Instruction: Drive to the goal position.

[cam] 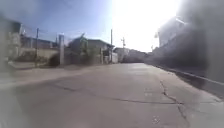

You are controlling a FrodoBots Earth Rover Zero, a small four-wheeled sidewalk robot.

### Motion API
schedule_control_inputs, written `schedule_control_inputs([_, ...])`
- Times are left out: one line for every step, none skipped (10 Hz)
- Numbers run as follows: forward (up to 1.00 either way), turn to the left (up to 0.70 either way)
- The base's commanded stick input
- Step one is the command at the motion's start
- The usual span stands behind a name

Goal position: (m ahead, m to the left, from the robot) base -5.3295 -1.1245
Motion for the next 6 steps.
schedule_control_inputs([1.0, 0.0])
schedule_control_inputs([1.0, 0.0])
schedule_control_inputs([0.99, 0.0])
schedule_control_inputs([0.98, 0.0])
schedule_control_inputs([1.0, -0.02])
schedule_control_inputs([1.0, -0.38])
